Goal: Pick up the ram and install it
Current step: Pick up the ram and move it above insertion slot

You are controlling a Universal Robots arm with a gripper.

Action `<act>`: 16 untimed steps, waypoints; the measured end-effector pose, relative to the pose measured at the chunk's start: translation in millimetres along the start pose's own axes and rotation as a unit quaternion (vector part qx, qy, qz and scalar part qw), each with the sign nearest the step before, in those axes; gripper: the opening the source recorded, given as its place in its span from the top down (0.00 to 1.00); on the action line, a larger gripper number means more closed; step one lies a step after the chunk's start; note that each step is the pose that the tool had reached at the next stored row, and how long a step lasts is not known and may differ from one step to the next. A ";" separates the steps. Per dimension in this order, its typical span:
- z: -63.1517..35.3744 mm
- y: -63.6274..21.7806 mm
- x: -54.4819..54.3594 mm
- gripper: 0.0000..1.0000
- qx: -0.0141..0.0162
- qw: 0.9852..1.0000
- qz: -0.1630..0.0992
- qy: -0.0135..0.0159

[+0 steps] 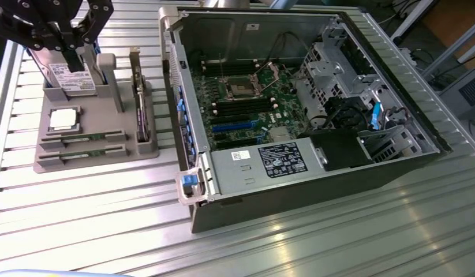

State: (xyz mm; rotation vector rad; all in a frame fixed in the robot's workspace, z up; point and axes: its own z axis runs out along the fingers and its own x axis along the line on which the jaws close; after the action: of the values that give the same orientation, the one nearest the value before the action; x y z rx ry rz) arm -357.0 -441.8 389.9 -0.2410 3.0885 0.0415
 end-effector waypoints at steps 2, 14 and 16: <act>0.0 0.0 0.0 0.90 0.000 1.000 -0.006 0.000; 0.0 0.0 0.0 0.90 -0.001 0.998 -0.063 0.002; 0.0 0.0 0.0 0.90 -0.001 0.998 -0.068 0.002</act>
State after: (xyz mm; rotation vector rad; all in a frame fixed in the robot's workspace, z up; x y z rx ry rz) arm -357.0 -441.8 389.9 -0.4508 3.0671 0.0395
